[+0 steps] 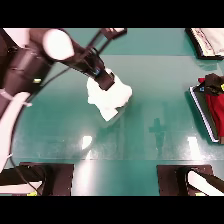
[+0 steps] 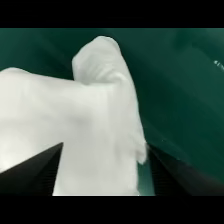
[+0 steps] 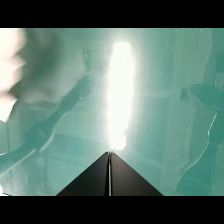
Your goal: Fold the shirts.
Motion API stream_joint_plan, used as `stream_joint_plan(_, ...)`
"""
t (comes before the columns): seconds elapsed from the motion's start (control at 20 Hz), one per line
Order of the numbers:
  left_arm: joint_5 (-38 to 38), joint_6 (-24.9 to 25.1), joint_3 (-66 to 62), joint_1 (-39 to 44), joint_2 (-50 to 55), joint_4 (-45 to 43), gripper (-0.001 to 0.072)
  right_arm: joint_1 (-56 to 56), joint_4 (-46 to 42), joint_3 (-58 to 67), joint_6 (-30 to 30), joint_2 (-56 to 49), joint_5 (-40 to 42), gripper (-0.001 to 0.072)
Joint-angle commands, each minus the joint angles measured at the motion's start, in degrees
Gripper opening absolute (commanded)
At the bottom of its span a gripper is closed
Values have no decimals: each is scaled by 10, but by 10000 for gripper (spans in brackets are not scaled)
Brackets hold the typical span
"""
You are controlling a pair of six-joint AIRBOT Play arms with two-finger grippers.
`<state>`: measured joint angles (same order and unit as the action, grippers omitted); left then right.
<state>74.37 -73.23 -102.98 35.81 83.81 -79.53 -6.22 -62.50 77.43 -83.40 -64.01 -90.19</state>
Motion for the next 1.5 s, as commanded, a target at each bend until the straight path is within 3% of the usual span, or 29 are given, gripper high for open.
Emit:
stream_joint_plan(0.0, 23, -44, -3, -22, 51, -12, 651, 0, 0, 0, -1, 1, 0, 14)
stream_joint_plan(0.25, 143, -105, 26, -119, 3, 25, 651, 0, 0, 0, -1, 0, 2, 14)
stream_joint_plan(0.45, 17, -129, 221, -123, -61, 81, 651, 0, 0, 0, -1, 0, 2, 14)
stream_joint_plan(0.7, -157, -150, 412, -125, -70, 76, 652, 0, 0, 0, -1, 0, 1, 14)
stream_joint_plan(0.95, -301, -155, 487, -125, -68, 80, 652, 0, 0, 0, -1, 0, 3, 14)
stream_joint_plan(1.15, -346, -153, 491, -125, -41, 104, 642, 0, 0, 0, -1, 0, 13, 14)
stream_joint_plan(1.25, -366, -153, 491, -125, -33, 129, 353, 0, 1, 0, -1, 0, 16, 14)
stream_joint_plan(1.3, -373, -153, 488, -125, -33, 134, 312, 0, 1, 0, -1, 0, 15, 14)
stream_joint_plan(1.35, -369, -152, 482, -125, -34, 135, 225, 0, 2, 0, -1, 0, 15, 14)
stream_joint_plan(1.4, -355, -146, 472, -125, -35, 132, 90, 0, 16, 0, -1, 0, 16, 14)
stream_joint_plan(1.45, -327, -131, 454, -125, -36, 121, 25, 1, 38, 0, -1, 0, 18, 14)
